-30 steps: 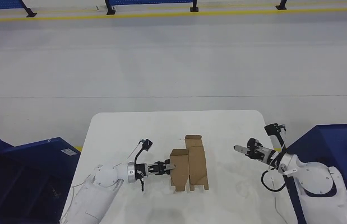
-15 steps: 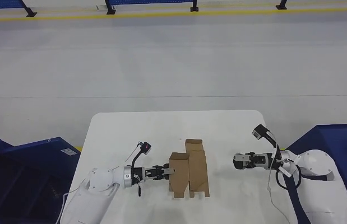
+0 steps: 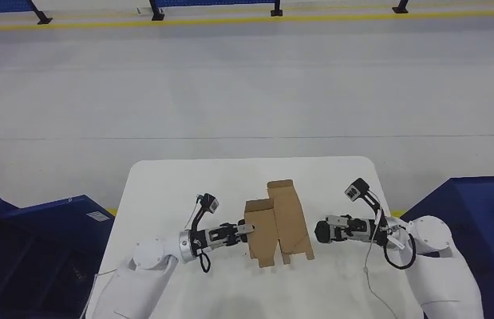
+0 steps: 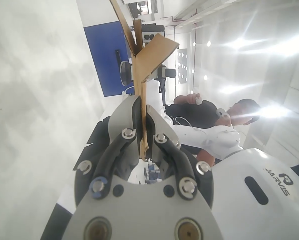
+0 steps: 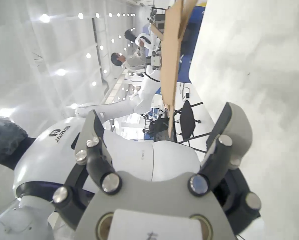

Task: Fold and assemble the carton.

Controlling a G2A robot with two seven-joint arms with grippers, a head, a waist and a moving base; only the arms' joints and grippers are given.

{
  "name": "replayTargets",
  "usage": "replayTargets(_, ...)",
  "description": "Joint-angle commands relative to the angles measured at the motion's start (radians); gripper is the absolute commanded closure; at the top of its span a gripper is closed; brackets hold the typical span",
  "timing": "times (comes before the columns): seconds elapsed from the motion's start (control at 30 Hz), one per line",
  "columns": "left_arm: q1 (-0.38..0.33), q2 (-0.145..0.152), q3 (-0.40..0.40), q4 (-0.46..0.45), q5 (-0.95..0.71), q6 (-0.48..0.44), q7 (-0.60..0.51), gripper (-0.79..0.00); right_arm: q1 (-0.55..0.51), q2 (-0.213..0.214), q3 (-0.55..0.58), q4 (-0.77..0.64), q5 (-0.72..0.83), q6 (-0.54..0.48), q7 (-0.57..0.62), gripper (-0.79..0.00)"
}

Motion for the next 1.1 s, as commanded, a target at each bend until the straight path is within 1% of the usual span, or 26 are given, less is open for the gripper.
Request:
replayTargets(0.0, -0.003, -0.002, 0.014, 0.000, -0.004, 0.011, 0.007, 0.000, 0.005, -0.004, -0.031, 0.009, -0.001, -0.020, -0.028, -0.785)
replayTargets(0.03, -0.006, -0.004, 0.021, 0.001, -0.009, 0.016, 0.007, 0.000, 0.007, -0.006, -0.048, 0.013, 0.014, -0.020, -0.029, -0.723)
replayTargets(0.07, -0.008, -0.005, 0.027, 0.003, -0.011, 0.019, 0.007, 0.000, 0.012, -0.008, -0.060, 0.015, 0.019, -0.024, -0.032, -0.566)
replayTargets(0.1, -0.010, -0.006, 0.034, 0.005, -0.017, 0.024, 0.001, 0.000, 0.015, -0.009, -0.069, 0.019, 0.018, -0.030, -0.042, -0.369)
replayTargets(0.17, -0.014, -0.007, 0.042, 0.010, -0.027, 0.024, -0.002, 0.000, 0.020, -0.011, -0.089, 0.024, 0.023, -0.034, -0.052, -0.114)
replayTargets(0.2, -0.015, -0.008, 0.045, 0.015, -0.026, 0.024, 0.003, 0.000, 0.024, -0.011, -0.096, 0.024, 0.024, -0.044, -0.058, 0.000)
replayTargets(0.3, -0.020, -0.010, 0.052, 0.022, -0.034, 0.028, 0.012, 0.000, 0.020, -0.012, -0.110, 0.023, -0.013, -0.099, -0.107, 0.000)
replayTargets(0.4, -0.024, -0.009, 0.050, 0.029, -0.045, 0.028, 0.007, 0.000, 0.019, -0.013, -0.126, 0.020, -0.009, -0.102, -0.124, 0.000)
replayTargets(0.53, -0.022, -0.008, 0.047, 0.032, -0.053, 0.027, 0.003, 0.000, 0.017, -0.009, -0.133, 0.017, -0.004, -0.105, -0.116, 0.000)
replayTargets(0.57, -0.021, -0.007, 0.047, 0.032, -0.054, 0.030, -0.001, -0.046, 0.017, -0.009, -0.136, 0.017, 0.005, -0.103, -0.109, 0.000)
replayTargets(0.6, -0.020, -0.006, 0.044, 0.032, -0.056, 0.031, 0.000, -0.366, 0.018, -0.008, -0.136, 0.016, 0.011, -0.102, -0.103, 0.000)
replayTargets(0.63, -0.017, -0.006, 0.043, 0.031, -0.073, 0.039, -0.004, -0.785, 0.018, -0.007, -0.134, 0.016, 0.017, -0.103, -0.103, 0.000)
replayTargets(0.7, -0.019, -0.002, 0.030, 0.034, -0.129, 0.078, -0.059, -0.785, 0.020, -0.005, -0.127, 0.015, 0.041, -0.099, -0.095, 0.000)
replayTargets(0.77, -0.018, 0.005, -0.007, 0.048, -0.174, 0.094, -0.093, -0.785, 0.024, -0.001, -0.110, 0.016, 0.061, -0.102, -0.090, 0.000)
replayTargets(0.83, -0.015, 0.015, -0.060, 0.071, -0.208, 0.097, -0.102, -0.785, 0.025, 0.004, -0.089, 0.015, 0.078, -0.100, -0.082, 0.000)
replayTargets(0.93, -0.005, 0.030, -0.131, 0.110, -0.213, 0.083, -0.096, -0.785, 0.023, 0.009, -0.071, 0.012, 0.083, -0.095, -0.070, 0.000)
replayTargets(1.0, -0.002, 0.037, -0.165, 0.138, -0.205, 0.073, -0.085, -0.785, 0.023, 0.009, -0.071, 0.012, 0.083, -0.095, -0.070, 0.000)
replayTargets(1.07, -0.003, 0.041, -0.181, 0.163, -0.212, 0.079, -0.094, -0.785, 0.023, 0.009, -0.071, 0.012, 0.083, -0.095, -0.070, 0.000)
